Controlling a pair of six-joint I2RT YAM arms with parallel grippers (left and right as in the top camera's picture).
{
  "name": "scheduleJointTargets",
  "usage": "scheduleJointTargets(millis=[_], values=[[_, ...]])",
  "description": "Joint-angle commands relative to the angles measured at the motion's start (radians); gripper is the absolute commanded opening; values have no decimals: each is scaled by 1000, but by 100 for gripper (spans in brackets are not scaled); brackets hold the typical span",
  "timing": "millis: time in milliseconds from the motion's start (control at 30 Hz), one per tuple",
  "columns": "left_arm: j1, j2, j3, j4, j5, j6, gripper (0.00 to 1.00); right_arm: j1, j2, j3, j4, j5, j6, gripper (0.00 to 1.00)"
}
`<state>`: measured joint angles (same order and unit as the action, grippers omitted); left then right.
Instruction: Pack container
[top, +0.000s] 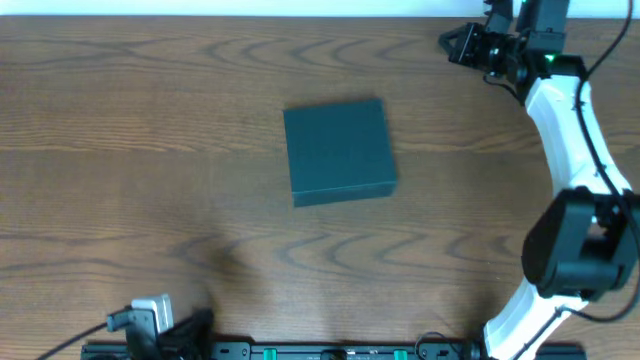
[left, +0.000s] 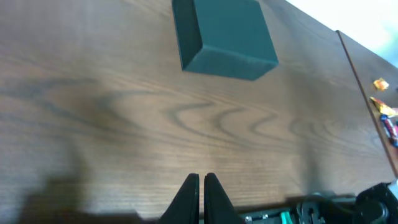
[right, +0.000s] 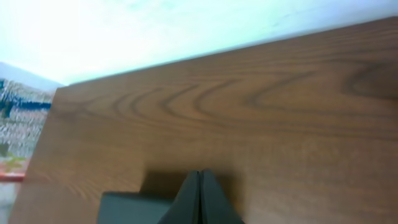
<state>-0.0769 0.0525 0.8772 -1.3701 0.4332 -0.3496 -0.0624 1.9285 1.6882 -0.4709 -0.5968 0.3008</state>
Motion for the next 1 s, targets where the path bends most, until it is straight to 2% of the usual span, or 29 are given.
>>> scheduleJointTargets(millis=[0,133,367,433,533,600,733,767,800,967], values=[[-2,-50,-22,-38,35,-41,6,-2,-97,19,-37,2,-69,1],[-1,-45,-27,-72,67,-40,6,-2,-208,19,-107,2,-80,1],[-1,-45,-27,-70,63,-40,7,-1,-463,19,-289,-15,-182,1],[-1,-45,-26,-69,46,-40,31,7,-562,19,-378,-16,-223,1],[-1,-44,-26,-69,35,-40,59,16,-671,19,-465,-16,-248,1],[-1,-44,-27,-68,34,-40,73,18,-750,19,-522,-12,-256,2],[-1,-44,-26,-68,35,-40,89,18,-893,19,-618,-1,-281,1],[-1,-45,-27,-68,34,-40,98,18,-934,19,-649,-1,-293,1],[-1,-44,-26,-66,34,-40,95,18,-965,18,-674,-1,-302,1],[-1,-44,-27,-65,16,-40,95,18,-1116,17,-832,0,-360,1]])
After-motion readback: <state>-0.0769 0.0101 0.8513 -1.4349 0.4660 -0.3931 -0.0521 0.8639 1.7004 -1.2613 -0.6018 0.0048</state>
